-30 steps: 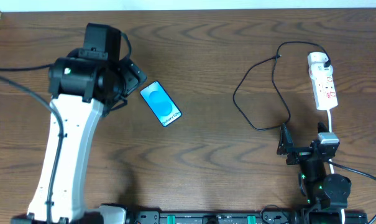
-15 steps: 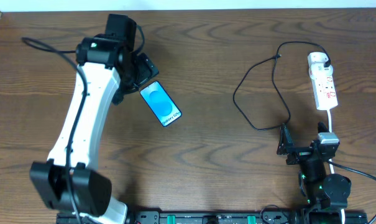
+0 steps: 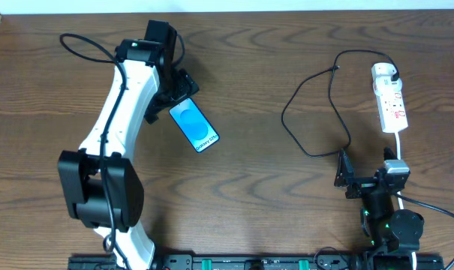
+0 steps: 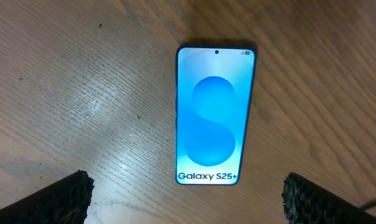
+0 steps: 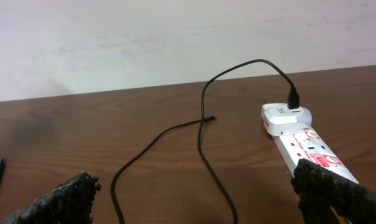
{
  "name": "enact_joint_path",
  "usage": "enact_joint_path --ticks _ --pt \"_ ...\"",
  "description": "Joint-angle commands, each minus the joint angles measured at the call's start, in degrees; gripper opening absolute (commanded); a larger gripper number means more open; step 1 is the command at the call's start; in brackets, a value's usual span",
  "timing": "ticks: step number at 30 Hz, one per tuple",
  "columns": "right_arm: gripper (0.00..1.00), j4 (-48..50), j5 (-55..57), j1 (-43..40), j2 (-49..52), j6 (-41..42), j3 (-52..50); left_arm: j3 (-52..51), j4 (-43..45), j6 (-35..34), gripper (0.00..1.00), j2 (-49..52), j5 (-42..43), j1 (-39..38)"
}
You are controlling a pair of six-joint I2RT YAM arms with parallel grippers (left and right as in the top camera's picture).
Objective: Plug charger to phone and switch on socket
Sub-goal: 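Lower the left gripper and grasp the phone's bottom edge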
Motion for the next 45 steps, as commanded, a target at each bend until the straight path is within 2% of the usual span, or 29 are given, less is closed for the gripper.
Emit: enact_joint_path --ticks 1,5,13,23,36,45 --pt "0.99 -0.22 0.26 -0.04 -0.2 -0.72 -0.07 -0.48 -0.15 1.75 0.98 2.54 0.33 -0.17" --pt "0.99 -0.22 0.26 -0.04 -0.2 -0.72 -0.07 -0.57 -0.2 7.85 0.98 4.85 0.35 -0.44" --pt "0.99 -0.22 0.26 -0.04 -0.2 -0.72 -0.07 -3.74 4.83 8.04 0.98 7.1 2.47 -1.68" --pt "0.99 -0.22 0.26 -0.04 -0.2 -0.72 -0.07 -13.22 15.96 4.39 0.98 7.13 3.72 -2.89" --pt "0.99 -0.22 0.26 -0.04 -0.2 -0.72 -0.07 -14.84 20.0 1.38 0.98 7.26 3.72 -3.93" --pt "0.99 -0.22 0.26 -0.04 -0.2 -0.72 -0.07 -15.15 20.28 -0.59 0.98 8.76 -0.17 -4.92"
